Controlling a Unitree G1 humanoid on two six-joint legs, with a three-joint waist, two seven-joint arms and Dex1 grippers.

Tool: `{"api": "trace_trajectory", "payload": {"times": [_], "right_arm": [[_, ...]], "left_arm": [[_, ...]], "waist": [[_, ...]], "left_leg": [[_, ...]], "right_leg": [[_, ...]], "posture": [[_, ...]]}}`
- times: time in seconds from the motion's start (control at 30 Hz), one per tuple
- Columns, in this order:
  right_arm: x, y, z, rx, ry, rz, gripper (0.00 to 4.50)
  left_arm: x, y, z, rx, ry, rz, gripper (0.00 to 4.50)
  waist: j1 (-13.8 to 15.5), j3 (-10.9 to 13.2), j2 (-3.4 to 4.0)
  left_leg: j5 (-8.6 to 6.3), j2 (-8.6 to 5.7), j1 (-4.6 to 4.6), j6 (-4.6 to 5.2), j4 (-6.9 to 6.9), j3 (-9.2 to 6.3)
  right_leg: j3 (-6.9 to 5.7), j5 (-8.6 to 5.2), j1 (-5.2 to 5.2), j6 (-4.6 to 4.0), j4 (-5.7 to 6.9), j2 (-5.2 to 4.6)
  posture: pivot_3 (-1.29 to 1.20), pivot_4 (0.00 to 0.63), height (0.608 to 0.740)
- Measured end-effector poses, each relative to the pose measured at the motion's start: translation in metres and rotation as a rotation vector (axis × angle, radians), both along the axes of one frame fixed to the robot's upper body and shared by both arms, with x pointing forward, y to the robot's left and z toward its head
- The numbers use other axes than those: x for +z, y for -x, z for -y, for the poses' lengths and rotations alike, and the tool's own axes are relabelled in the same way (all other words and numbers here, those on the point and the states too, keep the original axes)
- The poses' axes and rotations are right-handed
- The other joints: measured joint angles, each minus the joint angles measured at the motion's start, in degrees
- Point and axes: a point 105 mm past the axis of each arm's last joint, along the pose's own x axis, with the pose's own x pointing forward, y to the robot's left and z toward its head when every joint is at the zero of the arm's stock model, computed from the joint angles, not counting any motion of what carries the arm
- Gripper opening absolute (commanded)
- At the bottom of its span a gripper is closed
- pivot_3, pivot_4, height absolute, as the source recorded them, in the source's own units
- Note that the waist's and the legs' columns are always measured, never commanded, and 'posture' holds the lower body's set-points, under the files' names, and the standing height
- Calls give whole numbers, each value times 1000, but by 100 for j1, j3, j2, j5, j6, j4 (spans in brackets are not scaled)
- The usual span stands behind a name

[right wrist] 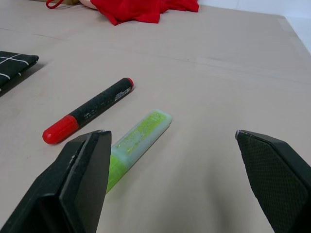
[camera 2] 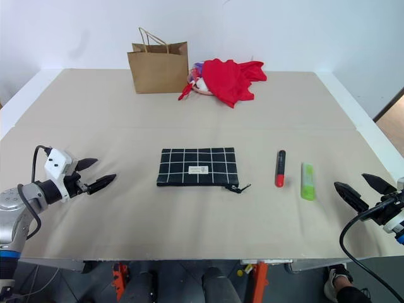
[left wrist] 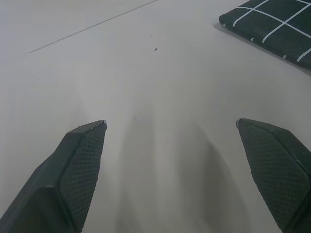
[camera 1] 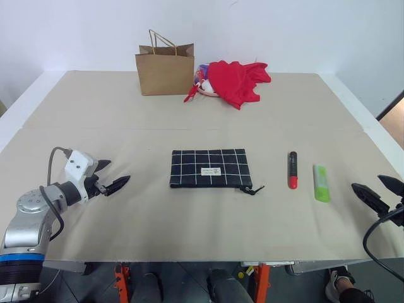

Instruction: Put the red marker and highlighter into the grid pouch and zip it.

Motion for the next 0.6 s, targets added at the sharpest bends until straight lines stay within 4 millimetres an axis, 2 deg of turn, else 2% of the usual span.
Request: {"api": "trace_trajectory", "payload": {"times": [0.6], "right_arm": [[-1, -8, -8, 31, 0, -6, 4396]], "left_arm": [[5, 6, 10, -105, 3, 11, 4410]], "waist": [[1, 0, 1]], "left_leg": [[0, 0, 0, 0, 0, -1]], "right_leg": [[-1, -1, 1, -2, 0, 0]], "posture": [[0, 150, 740]]}}
